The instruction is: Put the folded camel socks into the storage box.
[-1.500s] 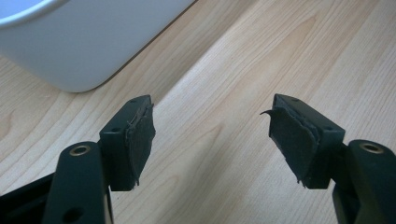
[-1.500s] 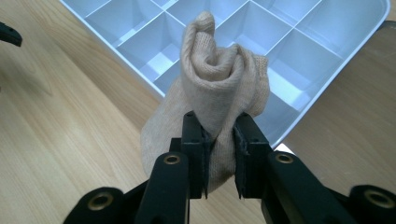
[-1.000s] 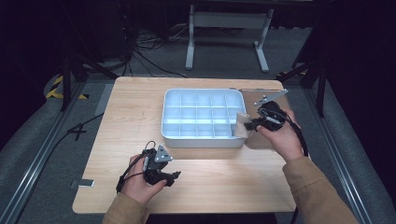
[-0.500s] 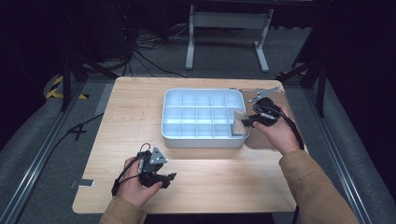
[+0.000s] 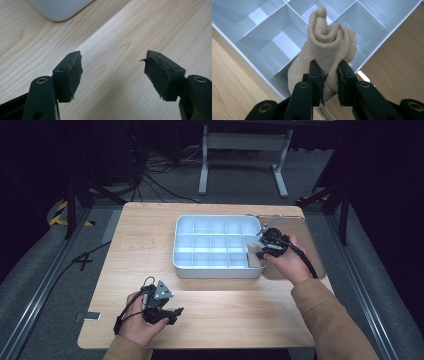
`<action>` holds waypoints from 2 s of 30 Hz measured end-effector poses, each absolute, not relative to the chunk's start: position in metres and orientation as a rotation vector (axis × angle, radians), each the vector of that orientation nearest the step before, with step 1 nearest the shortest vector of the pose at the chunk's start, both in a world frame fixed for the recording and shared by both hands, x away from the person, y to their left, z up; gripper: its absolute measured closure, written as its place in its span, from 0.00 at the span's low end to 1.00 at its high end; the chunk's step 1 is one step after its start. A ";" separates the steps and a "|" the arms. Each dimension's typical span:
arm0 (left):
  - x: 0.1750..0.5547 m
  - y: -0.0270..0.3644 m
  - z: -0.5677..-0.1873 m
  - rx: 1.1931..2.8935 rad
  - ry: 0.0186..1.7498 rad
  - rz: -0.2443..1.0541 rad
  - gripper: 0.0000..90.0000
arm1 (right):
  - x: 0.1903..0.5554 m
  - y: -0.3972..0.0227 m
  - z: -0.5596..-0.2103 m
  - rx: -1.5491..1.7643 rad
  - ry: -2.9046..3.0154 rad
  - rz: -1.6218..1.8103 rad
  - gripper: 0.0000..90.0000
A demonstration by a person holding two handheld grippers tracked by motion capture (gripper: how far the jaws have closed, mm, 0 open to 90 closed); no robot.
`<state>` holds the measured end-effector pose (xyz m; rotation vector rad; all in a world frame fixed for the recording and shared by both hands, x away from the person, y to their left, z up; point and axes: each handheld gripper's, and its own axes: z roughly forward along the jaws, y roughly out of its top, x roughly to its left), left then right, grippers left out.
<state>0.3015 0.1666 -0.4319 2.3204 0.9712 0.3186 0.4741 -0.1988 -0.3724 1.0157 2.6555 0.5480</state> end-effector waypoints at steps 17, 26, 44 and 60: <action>0.294 0.175 -0.435 2.315 1.012 0.327 0.34 | 0.488 -0.182 -0.403 1.052 2.763 0.330 0.86; 0.294 0.175 -0.436 2.313 1.013 0.326 0.34 | 0.493 -0.175 -0.406 1.047 2.785 0.258 0.86; 0.299 0.169 -0.437 2.326 0.991 0.310 0.34 | 0.493 -0.170 -0.413 1.065 2.811 0.220 0.76; 0.298 0.167 -0.437 2.328 0.997 0.308 0.34 | 0.483 -0.170 -0.390 1.011 2.751 0.320 0.81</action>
